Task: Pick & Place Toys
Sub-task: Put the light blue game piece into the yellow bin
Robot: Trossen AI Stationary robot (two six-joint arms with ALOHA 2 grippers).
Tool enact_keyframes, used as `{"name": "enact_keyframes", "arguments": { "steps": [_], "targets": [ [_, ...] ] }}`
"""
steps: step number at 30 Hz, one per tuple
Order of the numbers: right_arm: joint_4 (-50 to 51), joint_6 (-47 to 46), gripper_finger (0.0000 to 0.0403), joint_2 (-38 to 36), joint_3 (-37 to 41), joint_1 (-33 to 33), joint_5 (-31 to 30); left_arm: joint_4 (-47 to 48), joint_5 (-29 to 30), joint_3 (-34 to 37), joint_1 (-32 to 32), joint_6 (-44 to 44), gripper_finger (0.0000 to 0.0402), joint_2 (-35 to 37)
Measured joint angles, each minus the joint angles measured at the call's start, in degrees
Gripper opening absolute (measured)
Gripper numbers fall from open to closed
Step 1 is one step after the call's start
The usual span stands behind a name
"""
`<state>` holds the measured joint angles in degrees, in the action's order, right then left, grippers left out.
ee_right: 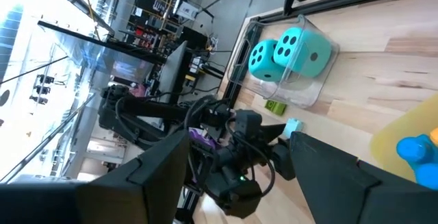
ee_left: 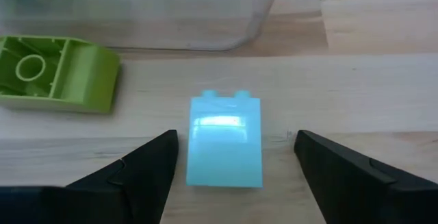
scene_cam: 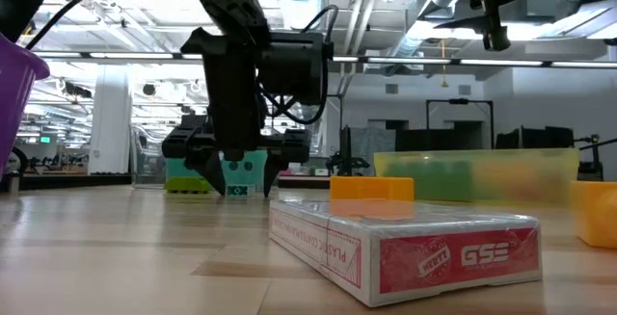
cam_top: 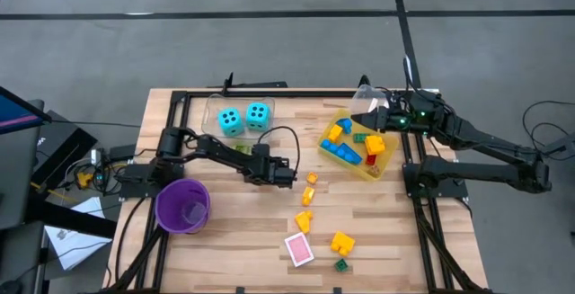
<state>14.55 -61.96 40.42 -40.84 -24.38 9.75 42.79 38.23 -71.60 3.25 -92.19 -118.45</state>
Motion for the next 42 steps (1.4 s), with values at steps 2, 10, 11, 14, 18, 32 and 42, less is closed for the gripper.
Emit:
{"name": "enact_keyframes", "arguments": {
  "steps": [2,10,11,14,18,32,42],
  "targets": [
    [-0.02,-0.2,0.0247,-0.02,0.0,0.0,0.4,-2.1,-0.28,1.52,0.0,0.24,0.0283,0.44],
    [-0.04,-0.17,0.0247,0.0,0.0,0.0,0.75,-3.68,-1.24,3.09,0.86,0.36,0.0171,0.74],
    [-0.04,-0.19,0.0247,0.0,0.0,0.0,0.75,-3.78,-1.48,3.15,0.97,0.32,0.0154,0.86],
    [-0.07,-0.14,0.0247,0.0,0.0,0.0,0.75,-3.9,-1.28,3.21,1.44,0.44,0.0134,1.84],
    [-0.07,0.99,0.0247,0.0,0.0,0.0,0.79,-4.48,-3.95,3.4,1.43,2.53,0.0134,3.82],
    [-0.24,13.94,0.0247,0.0,0.0,1.58,6.86,-16.51,-10.74,3.36,4.96,20.72,0.0139,20.36],
    [-2.99,32.68,0.0247,0.19,0.02,10.29,8.36,-32.79,-32.02,3.27,1.86,42.36,0.0141,31.93]
  ]
}}
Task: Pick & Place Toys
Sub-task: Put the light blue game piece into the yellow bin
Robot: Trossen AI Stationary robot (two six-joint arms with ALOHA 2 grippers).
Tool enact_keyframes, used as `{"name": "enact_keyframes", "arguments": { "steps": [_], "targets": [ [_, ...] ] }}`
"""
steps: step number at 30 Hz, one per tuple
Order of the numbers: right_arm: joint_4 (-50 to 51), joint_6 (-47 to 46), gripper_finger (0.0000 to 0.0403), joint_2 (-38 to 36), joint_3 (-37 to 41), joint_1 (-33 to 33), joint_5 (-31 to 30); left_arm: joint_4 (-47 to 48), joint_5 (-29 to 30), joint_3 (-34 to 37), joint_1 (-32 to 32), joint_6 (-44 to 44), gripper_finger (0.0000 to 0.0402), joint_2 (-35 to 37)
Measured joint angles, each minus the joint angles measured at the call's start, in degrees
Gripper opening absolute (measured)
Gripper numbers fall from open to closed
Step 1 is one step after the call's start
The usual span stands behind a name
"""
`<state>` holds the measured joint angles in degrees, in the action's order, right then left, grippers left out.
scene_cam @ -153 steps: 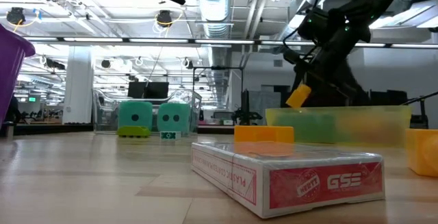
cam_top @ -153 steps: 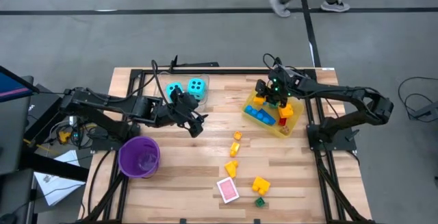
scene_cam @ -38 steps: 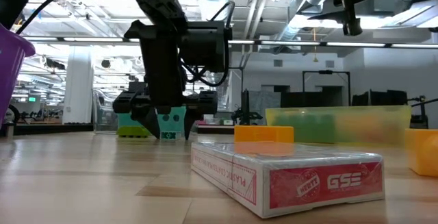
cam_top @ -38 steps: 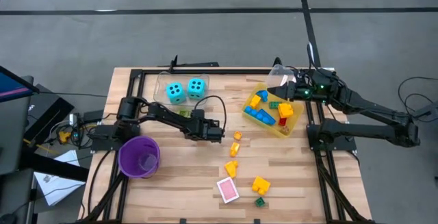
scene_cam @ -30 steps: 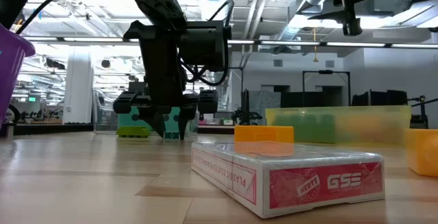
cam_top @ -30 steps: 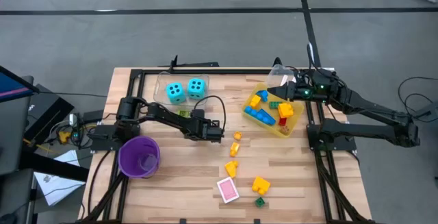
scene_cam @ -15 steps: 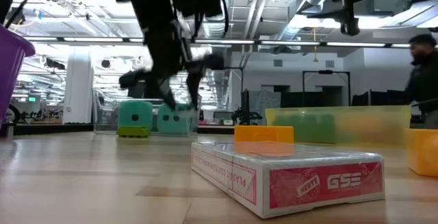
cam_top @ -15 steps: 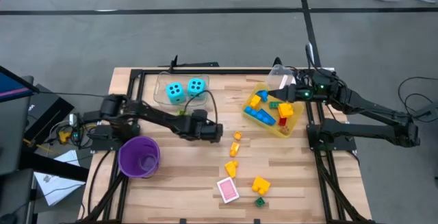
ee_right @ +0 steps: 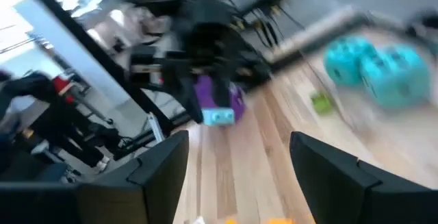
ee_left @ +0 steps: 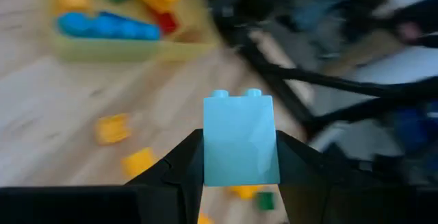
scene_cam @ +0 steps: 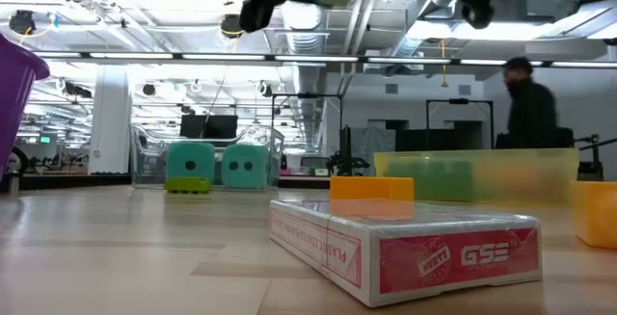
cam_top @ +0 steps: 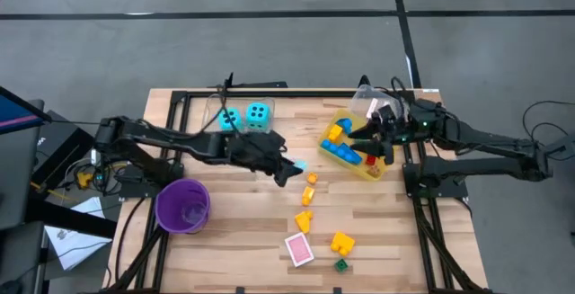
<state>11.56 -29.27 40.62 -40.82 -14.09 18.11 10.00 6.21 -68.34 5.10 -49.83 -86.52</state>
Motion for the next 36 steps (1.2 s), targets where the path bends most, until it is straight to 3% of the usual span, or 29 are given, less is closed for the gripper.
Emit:
{"name": "enact_keyframes", "arguments": {
  "steps": [7,12,25,36],
  "targets": [
    [-17.24,15.13,0.0247,3.07,-0.02,6.65,-0.11,-7.85,-7.8,0.02,-2.69,1.04,0.0142,1.03],
    [-21.85,26.01,0.0247,7.25,-0.07,11.03,-1.71,-11.75,-10.52,0.0,-3.59,-0.17,0.0142,0.65],
    [-22.48,31.43,0.0247,22.84,-7.85,14.15,-4.26,-14.49,-14.44,-0.02,-3.63,-2.75,0.0143,0.65],
    [-22.09,31.37,0.0241,31.72,-13.82,14.15,0.92,-15.52,-16.28,-0.02,-3.54,-3.12,0.0143,0.65]
  ]
}}
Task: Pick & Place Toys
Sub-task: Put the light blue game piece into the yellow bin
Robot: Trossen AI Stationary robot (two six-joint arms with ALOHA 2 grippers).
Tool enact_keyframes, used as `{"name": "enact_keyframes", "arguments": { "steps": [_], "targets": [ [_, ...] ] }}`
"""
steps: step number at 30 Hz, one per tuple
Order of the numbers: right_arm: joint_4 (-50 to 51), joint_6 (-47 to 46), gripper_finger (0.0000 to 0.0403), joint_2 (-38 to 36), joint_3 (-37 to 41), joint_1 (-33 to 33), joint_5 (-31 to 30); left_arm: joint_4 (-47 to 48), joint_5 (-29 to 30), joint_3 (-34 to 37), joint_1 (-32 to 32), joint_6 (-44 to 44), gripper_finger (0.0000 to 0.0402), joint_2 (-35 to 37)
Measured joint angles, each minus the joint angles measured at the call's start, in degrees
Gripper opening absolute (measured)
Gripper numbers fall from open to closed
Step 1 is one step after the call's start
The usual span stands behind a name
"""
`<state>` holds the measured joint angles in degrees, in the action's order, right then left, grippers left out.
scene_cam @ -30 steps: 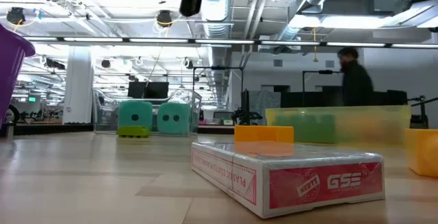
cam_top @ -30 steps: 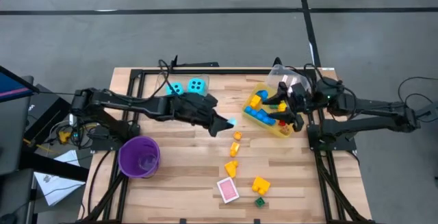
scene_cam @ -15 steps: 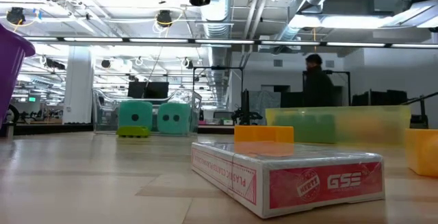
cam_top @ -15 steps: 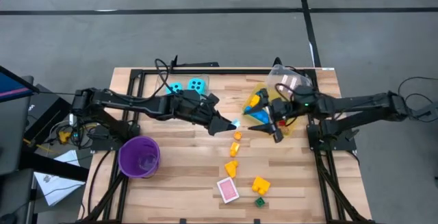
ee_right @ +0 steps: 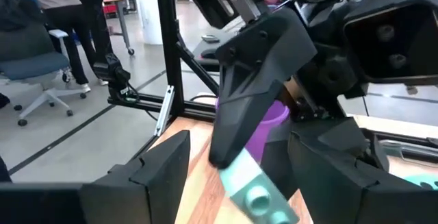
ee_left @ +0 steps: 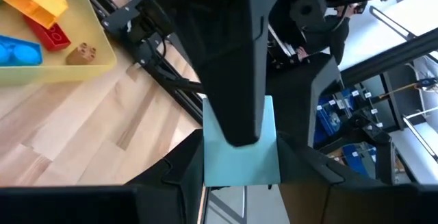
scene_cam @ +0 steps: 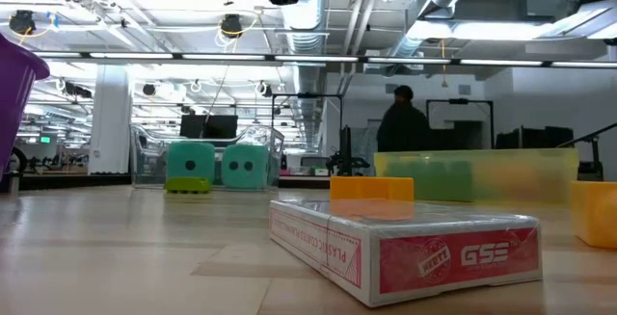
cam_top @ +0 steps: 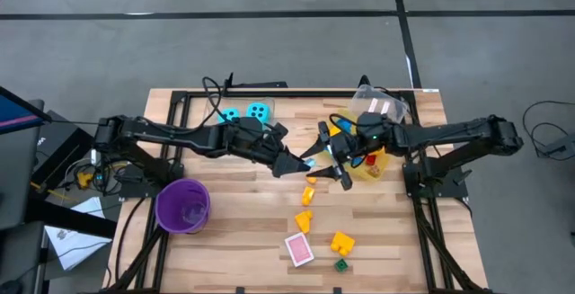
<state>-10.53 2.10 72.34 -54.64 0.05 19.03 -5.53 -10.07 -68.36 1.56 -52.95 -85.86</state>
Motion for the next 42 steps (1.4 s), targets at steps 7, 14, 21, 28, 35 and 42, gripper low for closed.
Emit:
{"name": "enact_keyframes", "arguments": {
  "steps": [7,14,21,28,35,42],
  "targets": [
    [0.56,-0.14,0.0208,0.06,-0.32,0.33,0.46,-1.21,-1.52,0.0,0.0,-0.03,0.0143,0.0],
    [1.05,-0.56,0.0162,0.04,-0.38,1.54,0.37,-3.65,-3.53,0.02,0.0,-0.08,0.0143,-0.02],
    [1.3,0.06,0.0097,0.01,-0.38,2.56,0.02,-3.84,-4.43,0.02,0.04,-1.2,0.0159,-0.02],
    [1.92,-6.45,0.0056,-0.96,-0.26,2.75,-0.22,-3.95,-3.4,-0.02,0.0,2.03,0.0197,0.04],
    [9.41,-14.6,0.0056,-5.07,-0.28,2.16,-3.24,-2.75,-3.39,-0.05,-0.13,7.63,0.0211,0.26],
    [28.48,-22.51,0.0056,-9.77,-0.25,2.08,-11.58,-2.09,-3.23,-0.01,-0.22,14.48,0.0207,1.53]
  ]
}}
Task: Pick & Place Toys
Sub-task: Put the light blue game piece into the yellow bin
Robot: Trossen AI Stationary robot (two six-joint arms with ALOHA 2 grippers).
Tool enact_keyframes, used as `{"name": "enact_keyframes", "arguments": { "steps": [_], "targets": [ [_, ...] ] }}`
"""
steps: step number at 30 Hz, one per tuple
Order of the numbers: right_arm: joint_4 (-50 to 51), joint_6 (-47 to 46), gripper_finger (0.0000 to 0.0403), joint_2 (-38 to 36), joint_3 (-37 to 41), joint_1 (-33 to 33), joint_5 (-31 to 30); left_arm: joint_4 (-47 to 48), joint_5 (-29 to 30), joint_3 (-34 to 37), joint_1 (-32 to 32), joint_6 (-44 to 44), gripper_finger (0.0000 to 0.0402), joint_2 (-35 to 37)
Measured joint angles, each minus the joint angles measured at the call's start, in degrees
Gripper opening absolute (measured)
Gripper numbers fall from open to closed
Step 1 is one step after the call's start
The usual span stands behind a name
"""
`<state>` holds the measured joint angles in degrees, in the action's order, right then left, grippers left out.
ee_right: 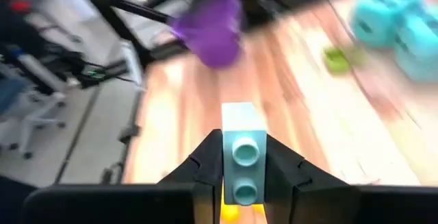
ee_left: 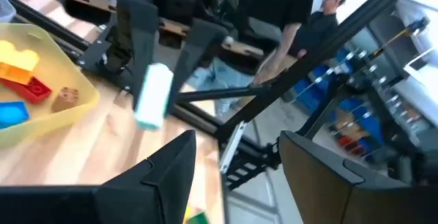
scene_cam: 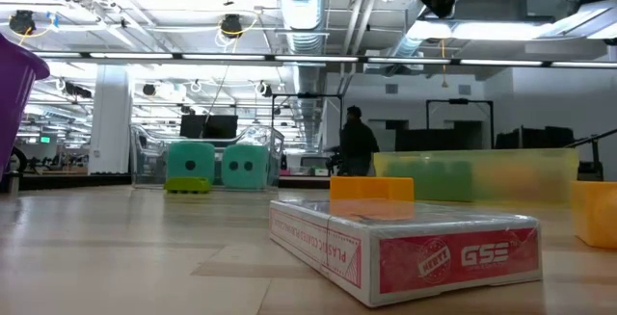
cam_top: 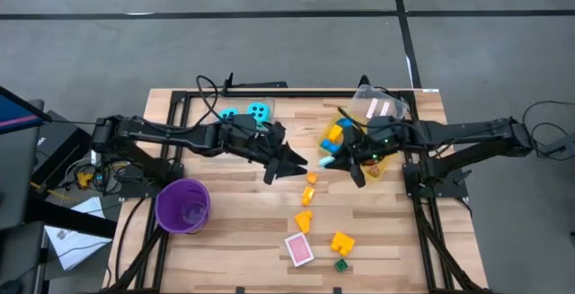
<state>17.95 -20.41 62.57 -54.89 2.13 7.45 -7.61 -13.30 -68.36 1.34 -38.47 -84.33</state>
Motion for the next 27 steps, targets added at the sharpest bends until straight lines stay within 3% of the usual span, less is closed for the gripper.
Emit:
{"name": "enact_keyframes", "arguments": {
  "steps": [11,16,27],
  "targets": [
    [34.67,-24.04,0.0057,-0.16,0.09,-0.07,-18.03,-0.1,3.47,0.01,-0.31,4.14,0.0204,1.86],
    [45.42,-34.42,0.0058,-0.17,0.08,-0.54,-20.87,0.07,4.06,0.01,-0.31,4.16,0.0204,1.94],
    [49.32,-43.56,0.0058,-6.33,7.16,-6.35,-23.07,0.28,4.05,0.01,-0.31,4.16,0.0205,1.92]
  ]
}}
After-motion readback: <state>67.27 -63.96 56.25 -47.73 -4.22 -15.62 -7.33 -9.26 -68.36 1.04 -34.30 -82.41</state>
